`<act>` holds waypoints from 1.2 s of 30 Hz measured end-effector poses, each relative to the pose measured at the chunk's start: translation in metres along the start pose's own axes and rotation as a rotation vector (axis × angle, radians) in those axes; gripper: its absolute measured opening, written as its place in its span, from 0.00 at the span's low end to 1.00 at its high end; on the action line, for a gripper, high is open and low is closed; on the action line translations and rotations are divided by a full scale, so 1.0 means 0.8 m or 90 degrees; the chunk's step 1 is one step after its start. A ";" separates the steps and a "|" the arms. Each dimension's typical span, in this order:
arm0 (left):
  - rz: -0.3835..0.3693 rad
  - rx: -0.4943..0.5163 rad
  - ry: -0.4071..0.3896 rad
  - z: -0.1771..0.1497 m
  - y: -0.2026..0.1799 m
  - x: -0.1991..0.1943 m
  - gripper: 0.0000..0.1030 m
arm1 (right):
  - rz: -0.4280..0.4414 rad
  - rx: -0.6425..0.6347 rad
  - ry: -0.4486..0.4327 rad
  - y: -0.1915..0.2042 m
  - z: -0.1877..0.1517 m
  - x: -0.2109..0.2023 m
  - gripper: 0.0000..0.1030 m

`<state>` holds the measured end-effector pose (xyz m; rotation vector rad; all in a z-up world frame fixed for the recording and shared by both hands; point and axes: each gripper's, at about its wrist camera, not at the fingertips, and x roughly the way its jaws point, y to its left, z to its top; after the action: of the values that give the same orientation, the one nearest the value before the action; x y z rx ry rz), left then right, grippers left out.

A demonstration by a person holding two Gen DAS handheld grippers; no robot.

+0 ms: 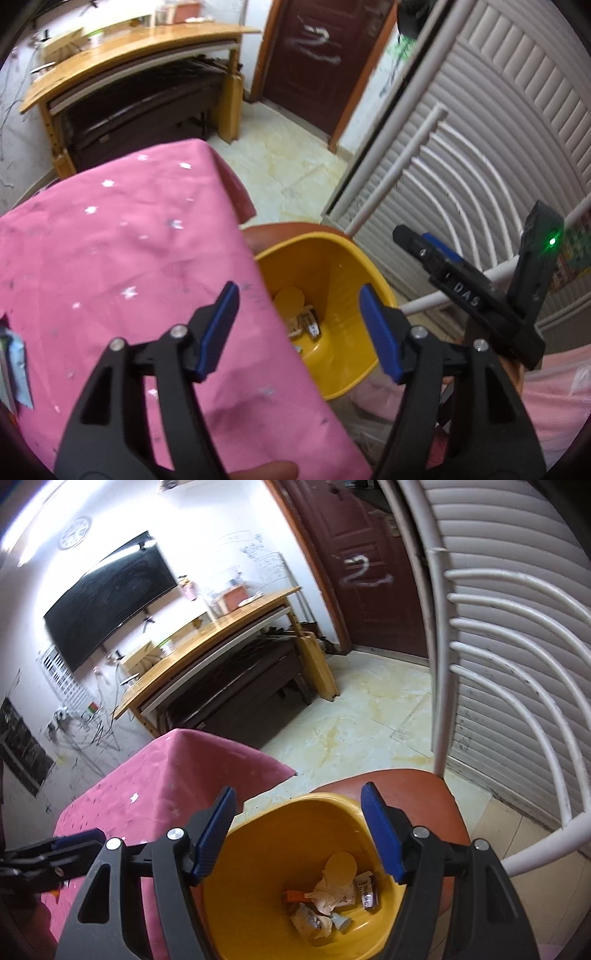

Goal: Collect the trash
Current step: 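Move both grippers back to the trash on the table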

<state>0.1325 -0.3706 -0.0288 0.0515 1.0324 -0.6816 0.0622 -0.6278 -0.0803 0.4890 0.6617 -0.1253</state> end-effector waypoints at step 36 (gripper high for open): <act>0.210 -0.209 -0.175 -0.086 0.286 -0.212 0.83 | 0.076 -0.301 0.037 0.251 -0.047 0.015 0.73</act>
<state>0.1476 -0.0805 0.0094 -0.1524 0.8329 -0.2067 0.1040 -0.4327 -0.0336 0.0753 0.6915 0.1584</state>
